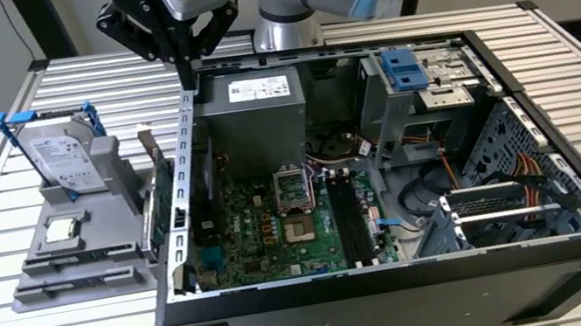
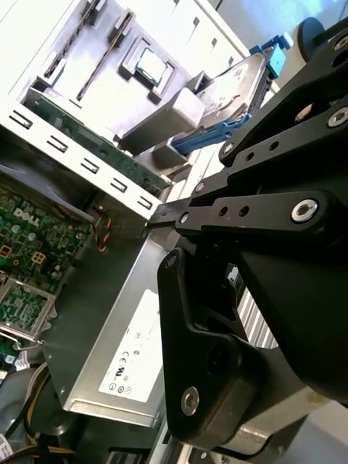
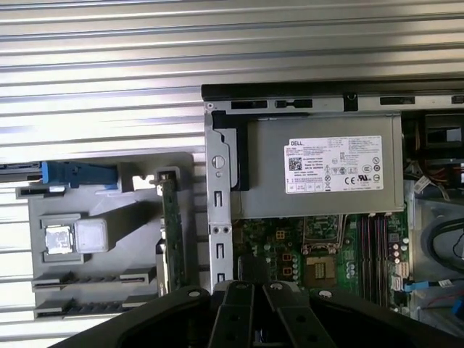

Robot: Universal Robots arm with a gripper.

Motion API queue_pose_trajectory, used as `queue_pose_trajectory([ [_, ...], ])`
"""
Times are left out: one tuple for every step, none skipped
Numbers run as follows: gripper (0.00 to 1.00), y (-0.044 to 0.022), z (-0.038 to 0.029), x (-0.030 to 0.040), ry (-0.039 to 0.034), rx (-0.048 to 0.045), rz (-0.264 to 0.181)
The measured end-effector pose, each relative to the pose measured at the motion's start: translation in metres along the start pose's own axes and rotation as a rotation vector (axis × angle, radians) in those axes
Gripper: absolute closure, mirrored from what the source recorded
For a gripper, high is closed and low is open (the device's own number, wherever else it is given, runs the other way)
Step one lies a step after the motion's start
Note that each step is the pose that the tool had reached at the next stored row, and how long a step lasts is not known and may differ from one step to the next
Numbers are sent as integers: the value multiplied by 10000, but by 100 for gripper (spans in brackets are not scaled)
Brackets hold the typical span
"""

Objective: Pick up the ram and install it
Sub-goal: 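Reach for the ram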

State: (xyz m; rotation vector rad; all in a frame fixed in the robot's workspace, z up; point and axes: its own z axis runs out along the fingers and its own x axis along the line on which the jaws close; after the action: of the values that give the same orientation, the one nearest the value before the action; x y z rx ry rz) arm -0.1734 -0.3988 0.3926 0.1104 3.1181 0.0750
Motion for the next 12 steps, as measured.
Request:
queue_pose_trajectory([
  [100,0,0,7,0,0,0],
  [100,-1,-1,15,1,0,0],
  [100,-2,0,22,0,0,0],
  [100,-2,-1,29,0,0,0],
  [100,-3,-1,36,0,0,0],
  [100,-3,-1,43,0,0,0],
  [100,-4,-1,50,0,0,0],
  [100,-4,-1,57,0,0,0],
  [100,-5,-1,65,0,0,0],
  [100,-5,-2,72,0,0,0],
  [100,-6,-2,80,0,0,0],
  [100,-6,-2,87,0,0,0],
])
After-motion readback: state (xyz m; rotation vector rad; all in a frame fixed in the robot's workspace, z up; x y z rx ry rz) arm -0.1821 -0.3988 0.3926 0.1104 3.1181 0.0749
